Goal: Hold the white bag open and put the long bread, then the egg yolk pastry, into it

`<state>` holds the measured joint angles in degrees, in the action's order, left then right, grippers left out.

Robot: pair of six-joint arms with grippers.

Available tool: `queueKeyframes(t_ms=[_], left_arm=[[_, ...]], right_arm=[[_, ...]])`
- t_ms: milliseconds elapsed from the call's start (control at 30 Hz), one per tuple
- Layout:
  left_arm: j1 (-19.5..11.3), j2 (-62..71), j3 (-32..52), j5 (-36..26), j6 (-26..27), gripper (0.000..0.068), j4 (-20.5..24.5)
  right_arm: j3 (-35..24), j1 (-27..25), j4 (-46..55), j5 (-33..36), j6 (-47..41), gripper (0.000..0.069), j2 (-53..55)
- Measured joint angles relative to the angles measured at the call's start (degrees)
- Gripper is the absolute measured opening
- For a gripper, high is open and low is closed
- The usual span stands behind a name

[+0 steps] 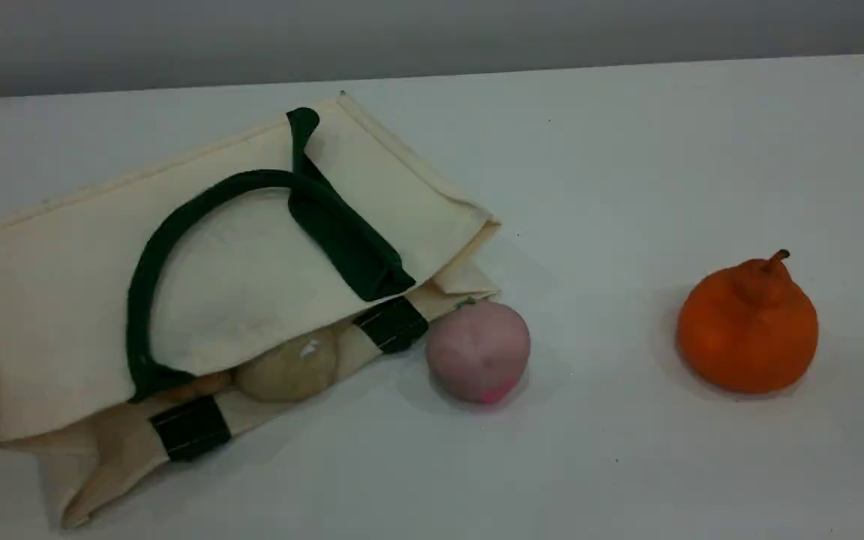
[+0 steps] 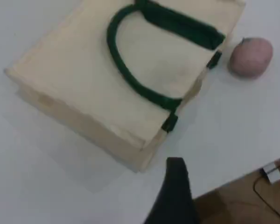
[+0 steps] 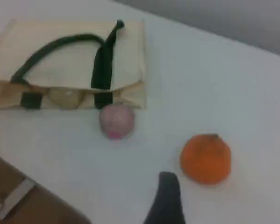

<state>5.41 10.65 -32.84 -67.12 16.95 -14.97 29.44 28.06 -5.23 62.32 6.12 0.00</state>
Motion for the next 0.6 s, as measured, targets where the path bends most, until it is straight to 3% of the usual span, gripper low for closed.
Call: queueKeyframes(t_ms=[600], left_arm=[[-0.1, 0.0, 3.6, 4.1, -0.8, 0.0541, 0.5]], right_arm=[[-0.4, 0.0, -0.7, -1.2, 0.0, 0.0556, 0.0]])
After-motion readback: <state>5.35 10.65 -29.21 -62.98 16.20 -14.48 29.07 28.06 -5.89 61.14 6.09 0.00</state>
